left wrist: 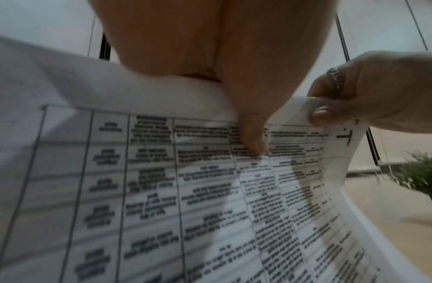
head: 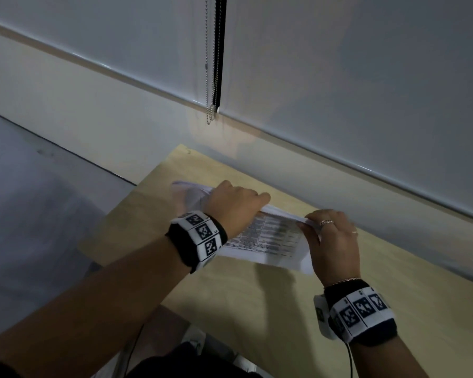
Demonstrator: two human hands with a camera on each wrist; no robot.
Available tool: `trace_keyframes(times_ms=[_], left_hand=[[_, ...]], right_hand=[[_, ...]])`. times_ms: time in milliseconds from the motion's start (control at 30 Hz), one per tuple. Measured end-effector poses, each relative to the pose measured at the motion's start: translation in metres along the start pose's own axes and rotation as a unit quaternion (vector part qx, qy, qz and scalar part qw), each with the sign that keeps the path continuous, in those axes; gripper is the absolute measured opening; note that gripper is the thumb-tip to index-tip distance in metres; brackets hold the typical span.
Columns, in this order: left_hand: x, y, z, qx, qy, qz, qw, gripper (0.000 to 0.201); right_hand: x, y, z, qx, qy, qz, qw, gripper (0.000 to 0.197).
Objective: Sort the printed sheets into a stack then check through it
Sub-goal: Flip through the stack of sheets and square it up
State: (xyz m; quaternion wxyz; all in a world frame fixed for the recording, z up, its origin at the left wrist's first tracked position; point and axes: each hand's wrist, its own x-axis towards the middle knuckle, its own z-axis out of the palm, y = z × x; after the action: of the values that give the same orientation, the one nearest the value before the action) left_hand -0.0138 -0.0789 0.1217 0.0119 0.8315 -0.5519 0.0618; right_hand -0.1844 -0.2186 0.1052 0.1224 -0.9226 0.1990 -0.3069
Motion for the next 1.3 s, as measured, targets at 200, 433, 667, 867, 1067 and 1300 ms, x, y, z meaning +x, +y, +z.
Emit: trace_keyframes(times_ms=[200,433,667,867,1067,1300], left_hand=[[-0.017,-0.034,-0.020,-0.324,0.179,-0.138,0.919,0.023],[-0.034,-0.049,-0.025,-0.596,0.151,-0.245,0.750,0.005],[-0.054,-0.036,0.005,-0.551,0.176,-0.260,0.773,0.030],[-0.064,-0.033,0.050,-0.575,0.122,-0.258,0.767,0.055],[-0.056,-0.032,0.030,-0.618,0.146,-0.252,0.730,0.069],[-0.055,-0.033,-0.008,-0.658,0.237,-0.168,0.695,0.082]], right_hand=[[0.007,0.002,-0.021,0.127,0.182,0.235,0.946,0.110],[0.028,-0.009,-0.004,0.544,-0.012,0.303,0.782,0.099],[0.010,-0.023,-0.004,0.423,0.021,0.216,0.880,0.014],[-0.002,-0.027,0.021,0.401,-0.022,0.275,0.874,0.032],[0.012,-0.031,0.016,0.426,0.003,0.283,0.859,0.037],[0.017,-0.038,0.010,0.434,0.012,0.248,0.866,0.052]])
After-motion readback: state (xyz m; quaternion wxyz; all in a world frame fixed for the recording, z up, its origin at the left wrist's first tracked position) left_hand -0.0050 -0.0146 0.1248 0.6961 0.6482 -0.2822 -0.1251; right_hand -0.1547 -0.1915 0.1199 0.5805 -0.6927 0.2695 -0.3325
